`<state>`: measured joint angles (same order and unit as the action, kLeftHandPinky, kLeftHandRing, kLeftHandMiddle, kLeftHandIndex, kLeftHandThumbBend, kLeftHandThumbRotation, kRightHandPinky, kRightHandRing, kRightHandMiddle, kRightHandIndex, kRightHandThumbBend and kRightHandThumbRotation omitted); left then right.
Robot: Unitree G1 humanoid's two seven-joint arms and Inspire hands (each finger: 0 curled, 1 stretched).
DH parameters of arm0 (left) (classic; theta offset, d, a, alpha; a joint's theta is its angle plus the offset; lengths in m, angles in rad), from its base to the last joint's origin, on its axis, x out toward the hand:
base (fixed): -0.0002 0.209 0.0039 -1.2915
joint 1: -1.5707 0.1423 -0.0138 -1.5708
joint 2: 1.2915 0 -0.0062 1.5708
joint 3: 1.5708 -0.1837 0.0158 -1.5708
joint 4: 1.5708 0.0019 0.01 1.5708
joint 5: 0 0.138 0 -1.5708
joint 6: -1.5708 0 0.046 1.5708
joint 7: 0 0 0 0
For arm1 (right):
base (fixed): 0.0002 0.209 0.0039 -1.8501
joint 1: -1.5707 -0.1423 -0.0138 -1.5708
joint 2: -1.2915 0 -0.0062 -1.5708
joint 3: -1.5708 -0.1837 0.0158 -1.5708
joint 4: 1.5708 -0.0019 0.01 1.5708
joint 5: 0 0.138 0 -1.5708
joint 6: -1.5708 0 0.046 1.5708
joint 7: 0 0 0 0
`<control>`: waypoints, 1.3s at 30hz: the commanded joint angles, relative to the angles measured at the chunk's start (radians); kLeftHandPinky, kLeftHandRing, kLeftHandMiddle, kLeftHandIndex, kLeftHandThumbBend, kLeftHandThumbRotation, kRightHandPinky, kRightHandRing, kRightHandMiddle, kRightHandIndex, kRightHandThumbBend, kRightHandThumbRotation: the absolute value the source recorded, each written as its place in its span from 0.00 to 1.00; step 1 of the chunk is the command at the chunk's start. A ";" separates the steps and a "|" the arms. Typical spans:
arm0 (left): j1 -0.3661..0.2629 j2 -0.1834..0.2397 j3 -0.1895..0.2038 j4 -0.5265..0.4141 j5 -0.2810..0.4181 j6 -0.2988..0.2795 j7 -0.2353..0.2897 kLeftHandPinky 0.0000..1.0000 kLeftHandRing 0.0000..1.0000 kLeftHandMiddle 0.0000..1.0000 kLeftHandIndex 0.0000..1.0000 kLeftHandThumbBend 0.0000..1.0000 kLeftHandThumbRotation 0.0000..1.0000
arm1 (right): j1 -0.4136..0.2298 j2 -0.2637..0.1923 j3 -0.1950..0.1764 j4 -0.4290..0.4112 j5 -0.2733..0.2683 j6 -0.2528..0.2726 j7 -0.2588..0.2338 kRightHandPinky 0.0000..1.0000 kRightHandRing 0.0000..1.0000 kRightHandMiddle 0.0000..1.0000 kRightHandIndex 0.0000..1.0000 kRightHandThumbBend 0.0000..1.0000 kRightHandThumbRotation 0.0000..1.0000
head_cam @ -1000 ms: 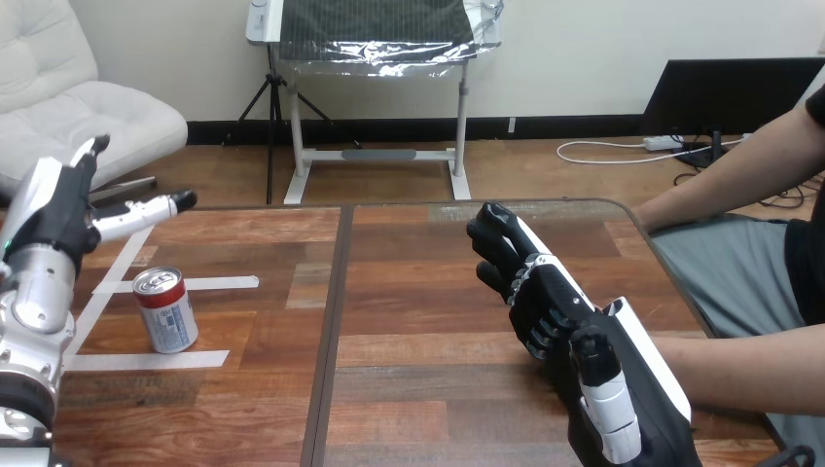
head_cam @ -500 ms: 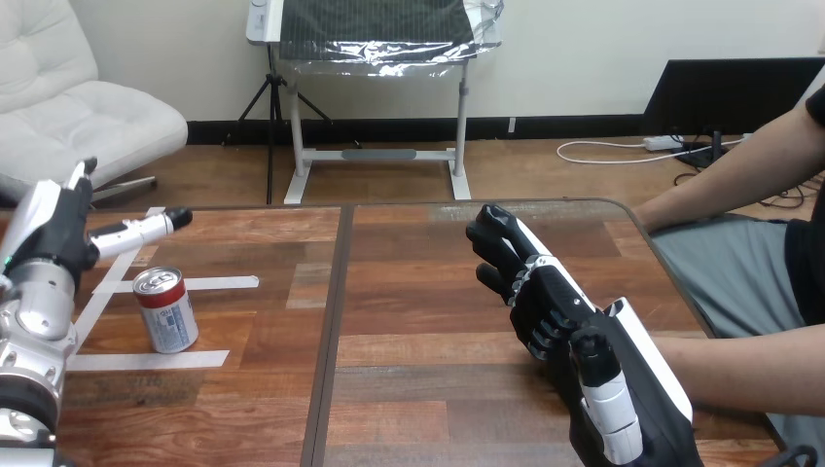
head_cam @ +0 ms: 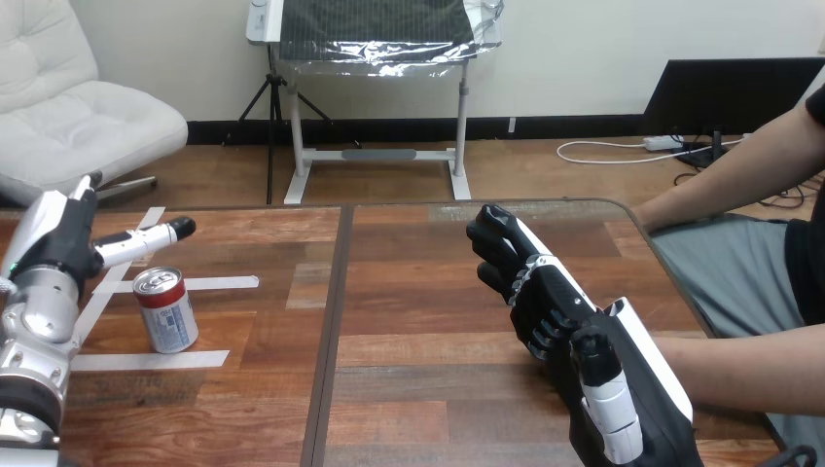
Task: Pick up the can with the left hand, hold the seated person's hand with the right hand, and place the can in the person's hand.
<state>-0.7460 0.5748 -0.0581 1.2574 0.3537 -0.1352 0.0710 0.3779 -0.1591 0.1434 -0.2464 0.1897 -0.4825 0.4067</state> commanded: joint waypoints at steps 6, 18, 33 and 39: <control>-0.061 -0.013 -0.019 -0.001 0.002 0.005 0.000 0.94 1.00 1.00 0.98 0.85 0.53 | -0.054 0.007 -0.001 -0.042 0.009 -0.010 -0.006 0.99 0.98 0.96 0.96 0.78 1.00; -0.048 -0.026 -0.023 0.000 -0.001 0.009 -0.008 0.91 1.00 1.00 0.97 0.87 0.55 | -0.053 0.008 -0.005 -0.046 -0.002 -0.015 -0.013 0.99 0.98 0.95 0.96 0.78 1.00; -0.041 -0.047 -0.040 0.000 0.011 0.036 -0.018 0.90 1.00 0.99 0.96 0.90 0.58 | -0.053 0.007 -0.002 -0.053 0.011 -0.008 -0.008 1.00 0.97 0.95 0.95 0.80 1.00; -0.039 -0.052 -0.055 -0.005 0.021 0.039 -0.017 0.91 1.00 0.99 0.95 0.91 0.59 | -0.059 0.011 0.001 -0.044 0.012 -0.027 -0.004 0.99 0.97 0.95 0.95 0.78 1.00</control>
<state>-0.7459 0.5340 -0.0892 1.2606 0.3631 -0.0929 0.0523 0.3779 -0.1588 0.1440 -0.2589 0.1874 -0.4827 0.4050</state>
